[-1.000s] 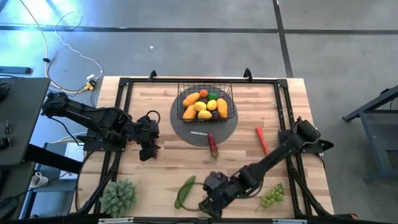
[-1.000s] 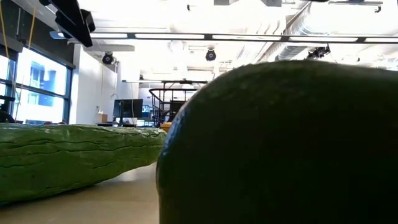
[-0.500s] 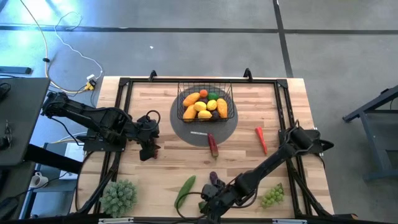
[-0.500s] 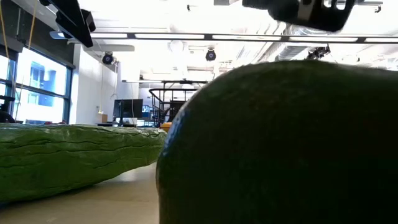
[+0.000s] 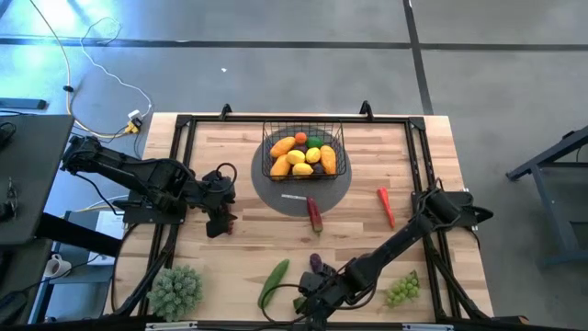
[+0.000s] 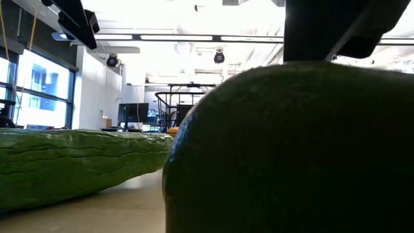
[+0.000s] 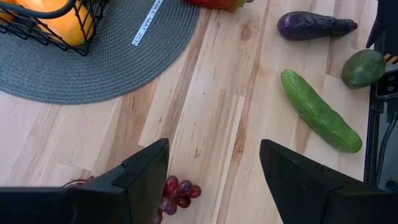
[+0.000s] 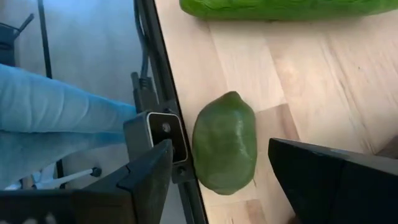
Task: Build produce basket
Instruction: Put the green lime into the black wire basket
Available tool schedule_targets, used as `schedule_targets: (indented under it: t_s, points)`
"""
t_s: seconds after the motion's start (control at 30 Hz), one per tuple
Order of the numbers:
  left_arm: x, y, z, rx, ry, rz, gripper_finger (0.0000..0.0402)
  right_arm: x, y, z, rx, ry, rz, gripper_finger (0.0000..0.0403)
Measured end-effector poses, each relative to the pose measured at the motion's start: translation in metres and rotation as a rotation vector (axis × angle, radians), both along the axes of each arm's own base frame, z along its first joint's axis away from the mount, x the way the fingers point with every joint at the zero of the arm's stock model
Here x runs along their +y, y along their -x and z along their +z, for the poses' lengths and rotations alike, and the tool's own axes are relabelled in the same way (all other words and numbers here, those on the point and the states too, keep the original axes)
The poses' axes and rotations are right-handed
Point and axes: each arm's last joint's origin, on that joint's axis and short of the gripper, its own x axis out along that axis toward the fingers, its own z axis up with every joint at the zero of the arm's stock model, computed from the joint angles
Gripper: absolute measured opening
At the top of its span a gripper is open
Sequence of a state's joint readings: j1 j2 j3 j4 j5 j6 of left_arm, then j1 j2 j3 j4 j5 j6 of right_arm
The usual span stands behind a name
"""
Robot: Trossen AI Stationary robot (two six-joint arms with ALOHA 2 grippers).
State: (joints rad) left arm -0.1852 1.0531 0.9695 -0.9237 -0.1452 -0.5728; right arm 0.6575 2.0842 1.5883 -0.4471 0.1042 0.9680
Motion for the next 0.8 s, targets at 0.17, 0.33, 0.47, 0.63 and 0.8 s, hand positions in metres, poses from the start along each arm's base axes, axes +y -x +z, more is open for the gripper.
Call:
schedule_targets:
  t_s: [0.17,0.33,0.47,0.63,0.8]
  points:
    - [0.0,0.0,0.0,0.0,0.0,0.0,0.0243,0.001,-0.001,-0.004,0.007,0.005,0.0,0.0248]
    - [0.0,0.0,0.0,0.0,0.0,0.0,0.0243,0.002,-0.003,-0.014,0.026,0.01,0.008,0.0248]
    - [0.0,0.0,0.0,0.0,-0.004,-0.007,0.0243,0.004,-0.004,-0.021,0.033,0.009,0.01,0.0248]
    - [0.0,0.0,0.0,0.0,-0.005,-0.006,0.0243,0.007,-0.008,-0.034,0.054,-0.023,0.017,0.0248]
    - [0.0,0.0,0.0,0.0,-0.005,-0.007,0.0243,0.006,-0.01,-0.044,0.088,-0.029,-0.011,0.0248]
